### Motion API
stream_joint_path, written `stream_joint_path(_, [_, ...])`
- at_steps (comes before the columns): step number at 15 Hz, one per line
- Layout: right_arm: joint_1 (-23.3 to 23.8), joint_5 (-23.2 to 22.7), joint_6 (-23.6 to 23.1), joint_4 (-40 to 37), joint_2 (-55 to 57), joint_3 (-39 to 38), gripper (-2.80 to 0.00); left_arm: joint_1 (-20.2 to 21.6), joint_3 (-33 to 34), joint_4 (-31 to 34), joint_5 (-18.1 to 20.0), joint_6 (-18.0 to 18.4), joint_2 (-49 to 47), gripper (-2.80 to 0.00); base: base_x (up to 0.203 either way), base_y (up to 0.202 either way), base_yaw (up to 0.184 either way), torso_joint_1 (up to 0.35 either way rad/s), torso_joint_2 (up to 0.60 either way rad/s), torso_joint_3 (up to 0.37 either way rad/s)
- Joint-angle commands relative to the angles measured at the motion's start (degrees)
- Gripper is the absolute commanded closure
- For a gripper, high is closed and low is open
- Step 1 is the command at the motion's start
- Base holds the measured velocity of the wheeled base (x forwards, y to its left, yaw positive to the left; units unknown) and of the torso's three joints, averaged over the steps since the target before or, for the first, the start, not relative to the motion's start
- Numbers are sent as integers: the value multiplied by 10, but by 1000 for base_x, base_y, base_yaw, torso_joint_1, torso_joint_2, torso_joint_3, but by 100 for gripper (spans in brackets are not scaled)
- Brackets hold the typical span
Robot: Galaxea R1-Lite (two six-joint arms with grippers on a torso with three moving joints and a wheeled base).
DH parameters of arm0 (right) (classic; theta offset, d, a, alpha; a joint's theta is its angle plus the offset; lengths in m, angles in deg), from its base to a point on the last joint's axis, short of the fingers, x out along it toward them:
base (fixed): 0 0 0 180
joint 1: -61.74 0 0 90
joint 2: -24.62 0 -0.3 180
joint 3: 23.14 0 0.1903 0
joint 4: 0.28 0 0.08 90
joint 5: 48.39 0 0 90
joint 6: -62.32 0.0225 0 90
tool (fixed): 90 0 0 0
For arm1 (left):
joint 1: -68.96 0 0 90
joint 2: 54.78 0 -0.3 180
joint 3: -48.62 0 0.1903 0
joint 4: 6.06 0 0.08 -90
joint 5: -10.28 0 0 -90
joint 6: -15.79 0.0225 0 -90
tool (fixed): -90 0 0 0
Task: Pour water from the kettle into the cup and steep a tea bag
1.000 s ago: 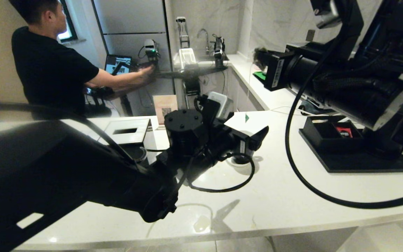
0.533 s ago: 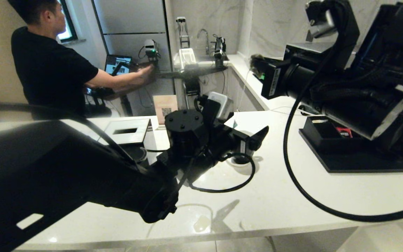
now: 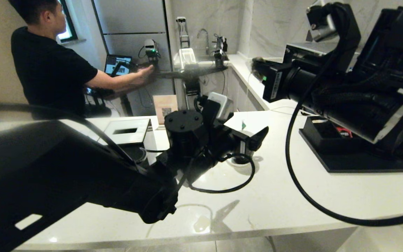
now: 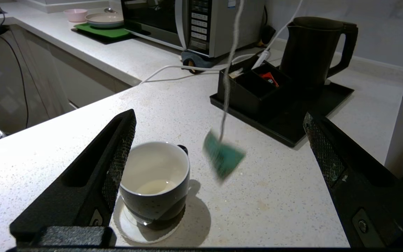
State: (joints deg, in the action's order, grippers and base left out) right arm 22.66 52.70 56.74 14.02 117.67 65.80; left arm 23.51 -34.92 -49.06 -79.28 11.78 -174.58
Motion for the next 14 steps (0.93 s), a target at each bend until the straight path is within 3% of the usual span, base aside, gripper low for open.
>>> stream_joint_path(1, [0, 1, 0, 3, -1, -6, 0, 0, 1, -4, 0, 0, 2, -280, 0, 0, 0, 0, 0, 0])
stream_joint_path(14, [7, 3, -1, 10, 0, -12, 0, -4, 8, -4, -1, -1, 7, -280, 0, 0, 0, 0, 0, 0])
